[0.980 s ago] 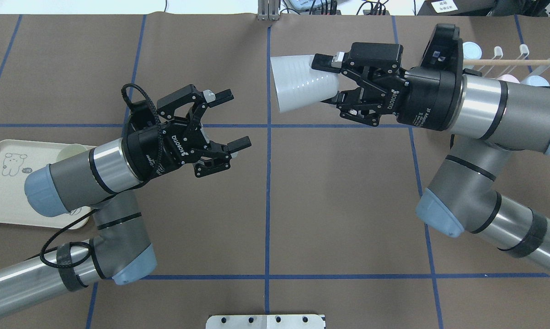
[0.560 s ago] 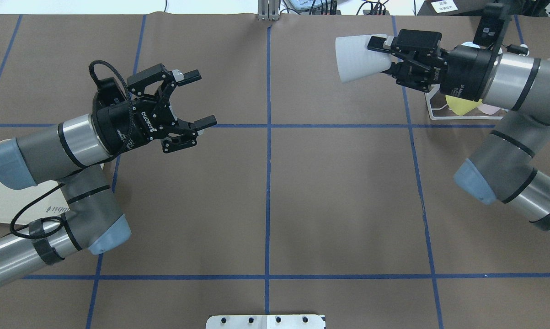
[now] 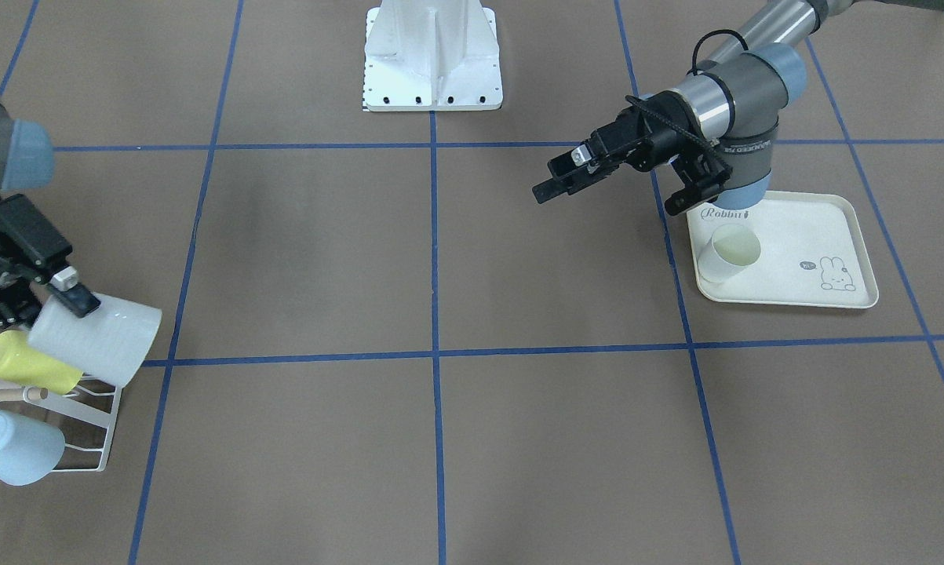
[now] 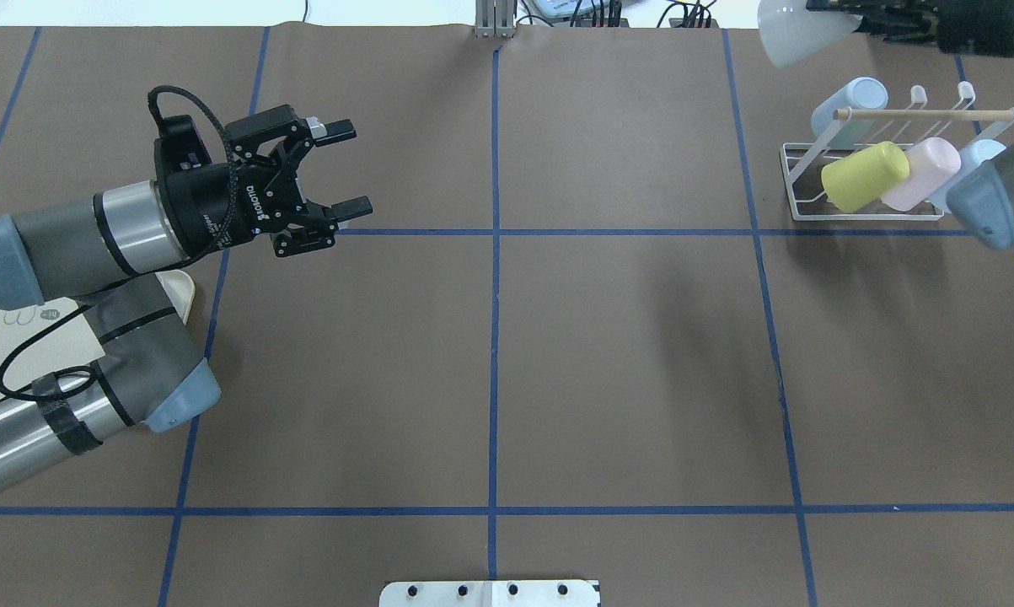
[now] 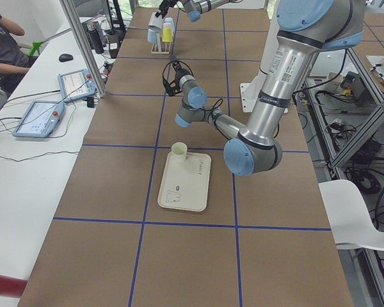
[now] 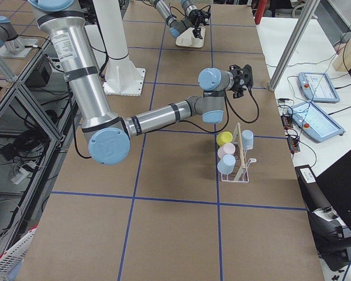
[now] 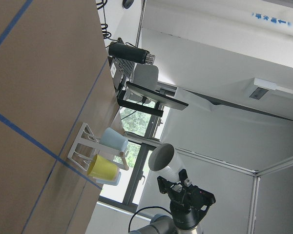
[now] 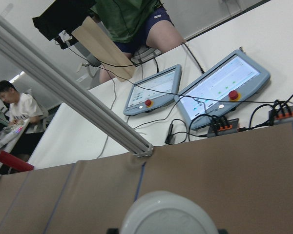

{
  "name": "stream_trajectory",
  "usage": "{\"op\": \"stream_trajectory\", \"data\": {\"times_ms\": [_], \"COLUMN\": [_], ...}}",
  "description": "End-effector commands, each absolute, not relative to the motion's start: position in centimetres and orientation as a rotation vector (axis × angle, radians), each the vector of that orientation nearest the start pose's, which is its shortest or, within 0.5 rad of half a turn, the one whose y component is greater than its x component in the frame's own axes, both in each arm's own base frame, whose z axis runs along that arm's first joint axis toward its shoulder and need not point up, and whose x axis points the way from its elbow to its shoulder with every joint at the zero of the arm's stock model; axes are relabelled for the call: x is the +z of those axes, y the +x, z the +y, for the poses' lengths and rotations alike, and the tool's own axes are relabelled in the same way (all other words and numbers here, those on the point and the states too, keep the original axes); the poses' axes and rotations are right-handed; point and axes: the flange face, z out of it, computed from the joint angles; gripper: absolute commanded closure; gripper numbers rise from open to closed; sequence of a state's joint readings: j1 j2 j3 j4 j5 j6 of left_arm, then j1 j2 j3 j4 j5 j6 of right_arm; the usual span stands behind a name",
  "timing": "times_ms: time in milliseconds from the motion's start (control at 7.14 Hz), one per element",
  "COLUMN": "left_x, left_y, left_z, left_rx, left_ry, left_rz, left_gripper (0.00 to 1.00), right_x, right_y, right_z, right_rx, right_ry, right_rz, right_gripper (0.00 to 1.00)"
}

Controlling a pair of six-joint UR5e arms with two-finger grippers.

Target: Transfer IKEA cup to right arm and place on rack

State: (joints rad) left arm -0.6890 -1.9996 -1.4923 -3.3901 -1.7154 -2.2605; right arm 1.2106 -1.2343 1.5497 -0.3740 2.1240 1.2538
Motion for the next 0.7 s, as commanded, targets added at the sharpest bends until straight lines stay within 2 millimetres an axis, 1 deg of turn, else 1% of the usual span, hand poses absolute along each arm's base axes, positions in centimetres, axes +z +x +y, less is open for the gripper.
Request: {"op": "stream_trajectory", "data": {"times_ms": [0, 140, 280, 420, 560], "left_x": [28.0, 28.1, 29.1, 29.0, 28.7], "left_y": [36.5, 36.8, 36.5, 34.7, 32.5], "left_z": [-46.0, -46.3, -46.6, -48.2, -49.5], "left_rx": [-0.548, -0.502, -0.492, -0.519, -0.483], "left_ry": [0.045, 0.106, 0.142, 0.164, 0.166], "left_rz": [2.157, 2.101, 2.045, 2.004, 1.957], "left_gripper": [0.0, 0.0, 0.0, 0.0, 0.0], "right_x": [36.9, 38.6, 40.7, 42.8, 43.7], "right_y": [-8.6, -5.9, -4.5, -4.6, -4.6], "right_z": [-62.3, -63.3, -64.5, -65.1, -66.3], "right_rx": [0.23, 0.233, 0.193, 0.137, 0.113], "right_ry": [0.67, 0.603, 0.559, 0.522, 0.502], "right_rz": [-1.137, -1.071, -0.986, -0.925, -0.897], "right_gripper": [0.7, 0.7, 0.7, 0.7, 0.7]}}
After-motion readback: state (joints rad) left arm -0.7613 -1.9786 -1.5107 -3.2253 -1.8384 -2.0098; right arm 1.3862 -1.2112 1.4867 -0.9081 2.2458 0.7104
